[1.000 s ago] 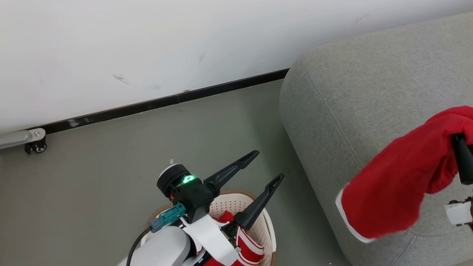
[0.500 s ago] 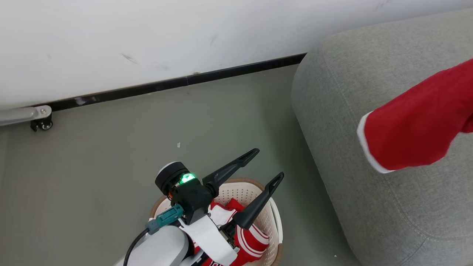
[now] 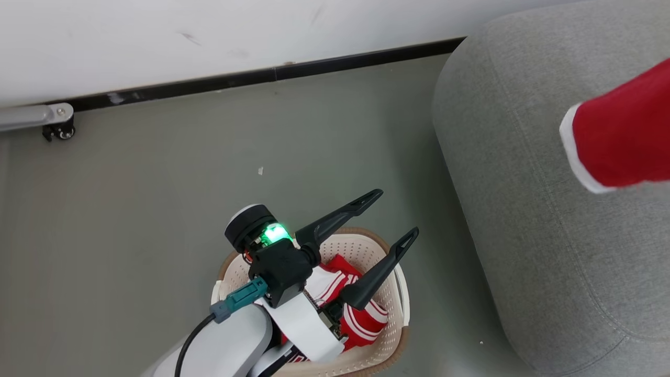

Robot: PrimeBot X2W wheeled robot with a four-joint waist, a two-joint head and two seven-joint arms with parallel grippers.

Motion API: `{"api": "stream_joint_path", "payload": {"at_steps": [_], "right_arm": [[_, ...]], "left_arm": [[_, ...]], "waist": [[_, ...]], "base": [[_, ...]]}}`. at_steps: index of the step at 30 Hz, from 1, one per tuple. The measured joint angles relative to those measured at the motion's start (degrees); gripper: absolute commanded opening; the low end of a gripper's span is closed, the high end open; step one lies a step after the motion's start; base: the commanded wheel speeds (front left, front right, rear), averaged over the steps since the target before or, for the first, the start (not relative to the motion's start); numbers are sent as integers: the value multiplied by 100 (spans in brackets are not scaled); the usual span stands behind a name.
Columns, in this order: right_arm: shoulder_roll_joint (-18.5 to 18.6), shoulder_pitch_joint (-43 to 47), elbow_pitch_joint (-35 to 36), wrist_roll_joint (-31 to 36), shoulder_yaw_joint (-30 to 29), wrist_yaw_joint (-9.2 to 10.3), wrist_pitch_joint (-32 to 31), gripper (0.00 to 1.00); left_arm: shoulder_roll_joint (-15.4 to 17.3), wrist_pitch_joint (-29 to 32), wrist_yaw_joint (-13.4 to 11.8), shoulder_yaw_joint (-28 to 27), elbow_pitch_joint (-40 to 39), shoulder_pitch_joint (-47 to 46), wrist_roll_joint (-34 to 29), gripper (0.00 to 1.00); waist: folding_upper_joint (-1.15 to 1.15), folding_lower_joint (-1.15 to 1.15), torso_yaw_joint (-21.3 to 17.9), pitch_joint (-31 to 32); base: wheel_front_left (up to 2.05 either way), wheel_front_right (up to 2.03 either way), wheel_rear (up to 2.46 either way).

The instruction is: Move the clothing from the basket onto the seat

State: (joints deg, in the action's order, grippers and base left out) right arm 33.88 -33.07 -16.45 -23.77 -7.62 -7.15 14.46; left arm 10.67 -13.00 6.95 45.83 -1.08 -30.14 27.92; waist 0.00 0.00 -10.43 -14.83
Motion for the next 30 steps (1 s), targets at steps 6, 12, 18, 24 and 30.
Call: {"api": "stream_joint_path", "payload": {"at_steps": [6, 12, 18, 24, 30], "right_arm": [[280, -372, -536, -41, -294, 0, 0, 0], [328, -561, -862, -35, -468, 0, 0, 0], [345, -591, -1152, -14, -688, 0, 0, 0], [47, -433, -1459, 5, -975, -1, 0, 0], [-219, -196, -1690, -12, -1235, 0, 0, 0]], "left_arm": [[2, 108, 0, 25, -113, -161, -68, 100], [5, 200, 0, 60, -224, -320, -183, 100], [-45, 238, 0, 147, -291, -458, -231, 100], [-152, 285, 1, 259, -322, -623, -292, 100], [-148, 285, 1, 292, -316, -736, -341, 100]], "waist": [[0, 0, 75, -248], [0, 0, 134, -486], [0, 0, 160, -721], [0, 0, 149, -943], [0, 0, 116, -1137]], "base": [[0, 0, 0], [0, 0, 0], [0, 0, 0], [0, 0, 0], [0, 0, 0]]}}
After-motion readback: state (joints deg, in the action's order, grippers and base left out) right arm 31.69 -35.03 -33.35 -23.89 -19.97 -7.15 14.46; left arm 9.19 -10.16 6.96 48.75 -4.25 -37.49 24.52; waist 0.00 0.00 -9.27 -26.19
